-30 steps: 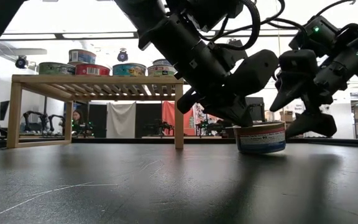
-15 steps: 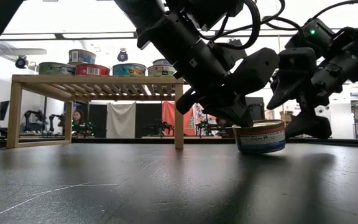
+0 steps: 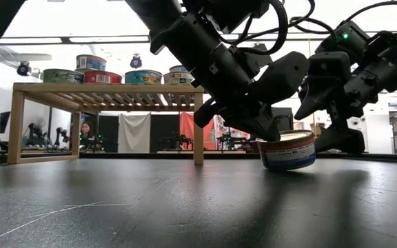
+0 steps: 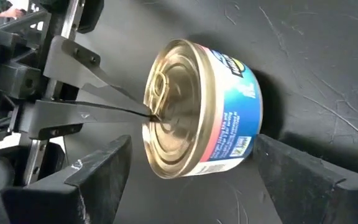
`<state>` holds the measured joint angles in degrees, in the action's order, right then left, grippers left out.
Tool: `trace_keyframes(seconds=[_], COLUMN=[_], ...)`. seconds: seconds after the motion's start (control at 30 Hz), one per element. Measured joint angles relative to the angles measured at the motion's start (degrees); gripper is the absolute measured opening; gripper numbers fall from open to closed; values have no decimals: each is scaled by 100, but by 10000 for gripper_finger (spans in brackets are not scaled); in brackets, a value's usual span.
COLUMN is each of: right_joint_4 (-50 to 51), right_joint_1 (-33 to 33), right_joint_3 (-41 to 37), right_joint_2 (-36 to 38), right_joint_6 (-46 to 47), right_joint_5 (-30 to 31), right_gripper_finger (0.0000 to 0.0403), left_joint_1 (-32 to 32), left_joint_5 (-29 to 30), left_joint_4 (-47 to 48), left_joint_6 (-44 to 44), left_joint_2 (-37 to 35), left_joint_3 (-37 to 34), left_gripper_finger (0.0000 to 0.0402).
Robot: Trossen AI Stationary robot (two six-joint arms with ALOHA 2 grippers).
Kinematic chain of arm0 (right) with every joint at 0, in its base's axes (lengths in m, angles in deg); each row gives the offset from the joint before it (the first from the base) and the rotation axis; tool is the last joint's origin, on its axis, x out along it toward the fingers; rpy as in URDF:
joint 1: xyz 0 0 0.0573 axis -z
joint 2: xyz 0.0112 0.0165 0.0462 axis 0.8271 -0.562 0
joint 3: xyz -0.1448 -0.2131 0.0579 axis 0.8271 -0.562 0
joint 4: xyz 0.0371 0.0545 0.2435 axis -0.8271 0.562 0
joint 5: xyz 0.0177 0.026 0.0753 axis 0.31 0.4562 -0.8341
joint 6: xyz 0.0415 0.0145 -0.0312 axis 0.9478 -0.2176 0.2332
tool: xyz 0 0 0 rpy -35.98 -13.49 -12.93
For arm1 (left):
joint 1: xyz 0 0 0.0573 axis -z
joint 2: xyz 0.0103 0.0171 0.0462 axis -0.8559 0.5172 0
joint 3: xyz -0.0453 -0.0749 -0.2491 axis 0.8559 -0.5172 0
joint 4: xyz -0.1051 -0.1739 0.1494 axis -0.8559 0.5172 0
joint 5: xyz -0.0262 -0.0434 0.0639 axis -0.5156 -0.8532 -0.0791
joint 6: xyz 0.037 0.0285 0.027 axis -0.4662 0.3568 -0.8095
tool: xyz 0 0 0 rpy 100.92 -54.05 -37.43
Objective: Stack canned seafood by type on shelf
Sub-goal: Stack the blue pink tuna can on top of the other blue pink tuna can on the shelf
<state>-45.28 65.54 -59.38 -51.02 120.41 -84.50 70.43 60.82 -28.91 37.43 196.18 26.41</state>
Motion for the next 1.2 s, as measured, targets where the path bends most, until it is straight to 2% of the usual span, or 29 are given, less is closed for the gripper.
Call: trace_keyframes(seconds=[0.3, 0.87, 1.07, 1.2], right_joint_4=[-145, -1194, -978, 130], right_joint_1=[0, -77, -87, -85], right_joint_3=[0, 6, 223, 605], right_joint_2=[-222, -938, -1121, -1163], right_joint_6=[-107, -53, -1256, -2214], right_joint_5=[44, -193, -132, -100], right_gripper_finger=[335, 335, 326, 320], left_joint_1=[0, 26, 26, 26], left_joint_5=[-2, -87, -58, -50], left_joint_4=[22, 172, 111, 102], left_joint_6=[62, 354, 358, 358], left_joint_2=[0, 42, 37, 28], left_joint_3=[0, -133, -133, -140], left_gripper_finger=[0, 0, 0, 0])
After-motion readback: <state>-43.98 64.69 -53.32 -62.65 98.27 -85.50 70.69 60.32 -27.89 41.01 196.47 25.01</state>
